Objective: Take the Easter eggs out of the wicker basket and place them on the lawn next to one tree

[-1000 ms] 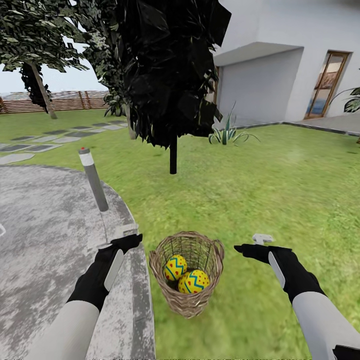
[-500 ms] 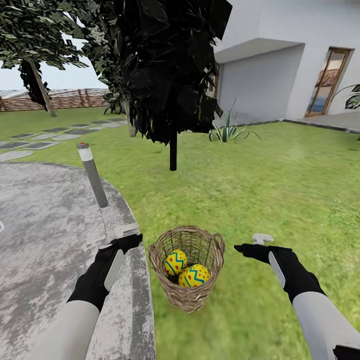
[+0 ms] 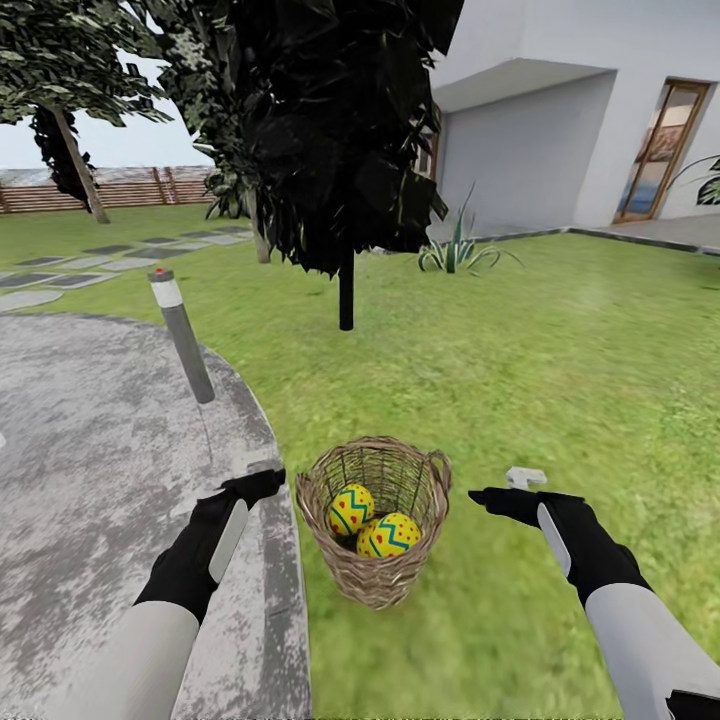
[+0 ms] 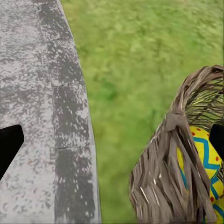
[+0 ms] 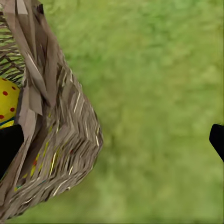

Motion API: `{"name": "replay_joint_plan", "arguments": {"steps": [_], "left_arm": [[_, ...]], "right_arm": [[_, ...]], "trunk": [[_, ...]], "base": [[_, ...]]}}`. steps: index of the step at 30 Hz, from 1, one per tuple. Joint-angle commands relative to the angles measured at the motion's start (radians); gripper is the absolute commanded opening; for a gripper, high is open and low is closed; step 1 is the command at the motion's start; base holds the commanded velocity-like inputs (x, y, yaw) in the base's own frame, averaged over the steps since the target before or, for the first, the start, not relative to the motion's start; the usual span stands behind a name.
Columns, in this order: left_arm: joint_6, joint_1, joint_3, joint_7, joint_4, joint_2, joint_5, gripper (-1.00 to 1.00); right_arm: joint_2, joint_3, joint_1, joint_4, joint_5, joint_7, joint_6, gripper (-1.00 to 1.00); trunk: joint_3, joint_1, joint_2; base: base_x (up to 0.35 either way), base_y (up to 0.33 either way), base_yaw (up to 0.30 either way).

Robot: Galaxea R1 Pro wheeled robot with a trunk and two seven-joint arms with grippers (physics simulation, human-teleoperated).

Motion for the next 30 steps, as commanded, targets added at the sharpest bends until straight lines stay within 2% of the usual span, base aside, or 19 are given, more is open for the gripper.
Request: {"name": "replay_joint_plan", "arguments": {"steps": [1,13,25,28,30], "left_arm": [[0.005,0.000,0.001,0.006,0.000,-0.001,0.011,1.00],[0.005,0.000,0.001,0.006,0.001,-0.001,0.011,1.00],[0.011,0.000,0.000,0.006,0.000,0.000,0.009,1.00],[0.028,0.009,-0.008,0.001,0.006,-0.003,0.027,1.00],[0.039,0.018,-0.004,-0.011,0.004,-0.003,0.017,1.00]], "right_arm": [[0.000,-0.003,0.000,-0.001,-0.002,0.004,0.006,1.00],[0.000,-0.003,-0.002,-0.007,-0.001,0.005,0.006,1.00],[-0.006,-0.007,-0.003,-0.075,0.003,0.005,0.007,1.00],[-0.005,-0.015,-0.002,-0.068,0.001,-0.007,0.000,1.00],[-0.009,-0.010,-0.002,-0.067,0.002,0.005,0.007,1.00]], "trunk": [[-0.003,0.000,-0.001],[-0.012,0.000,-0.001],[-0.012,0.000,-0.001],[-0.012,0.000,-0.001],[-0.012,0.000,-0.001]], "base": [[0.000,0.000,0.000],[0.000,0.000,0.000],[0.000,0.000,0.000],[0.000,0.000,0.000],[0.000,0.000,0.000]]}}
